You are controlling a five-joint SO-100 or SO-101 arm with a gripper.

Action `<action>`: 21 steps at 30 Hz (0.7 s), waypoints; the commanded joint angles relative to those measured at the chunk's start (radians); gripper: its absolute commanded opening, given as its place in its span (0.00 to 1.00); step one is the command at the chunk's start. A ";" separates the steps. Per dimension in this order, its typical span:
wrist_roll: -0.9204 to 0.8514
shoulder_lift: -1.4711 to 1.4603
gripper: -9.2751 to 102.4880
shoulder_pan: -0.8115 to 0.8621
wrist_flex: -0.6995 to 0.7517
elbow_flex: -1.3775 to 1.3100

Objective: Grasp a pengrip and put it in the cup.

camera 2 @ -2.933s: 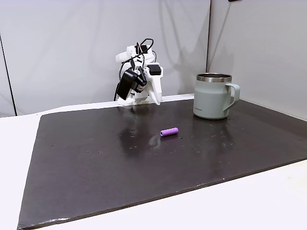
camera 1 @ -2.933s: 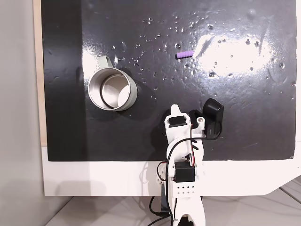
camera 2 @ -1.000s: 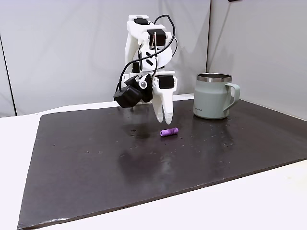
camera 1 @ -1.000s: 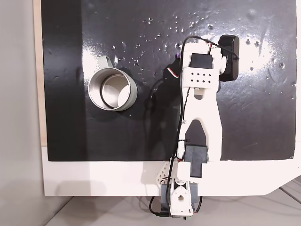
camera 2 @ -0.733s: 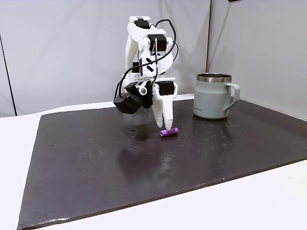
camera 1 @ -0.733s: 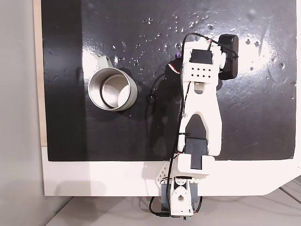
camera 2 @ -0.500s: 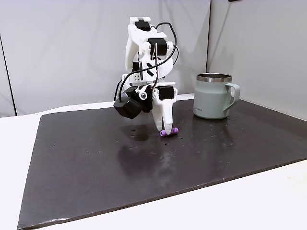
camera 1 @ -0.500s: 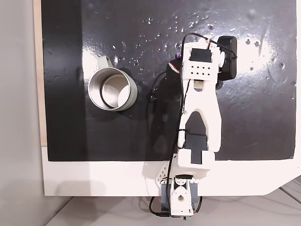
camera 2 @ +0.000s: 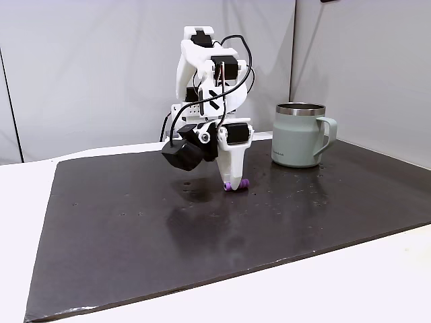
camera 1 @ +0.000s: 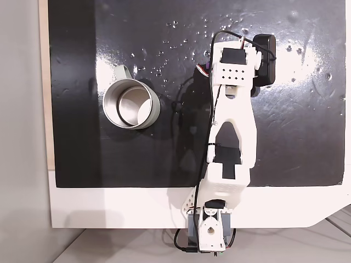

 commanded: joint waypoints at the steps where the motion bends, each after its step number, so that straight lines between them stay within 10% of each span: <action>1: -0.015 -0.006 0.10 -0.009 0.017 -0.057; 21: 0.034 0.655 0.08 -0.166 0.334 0.118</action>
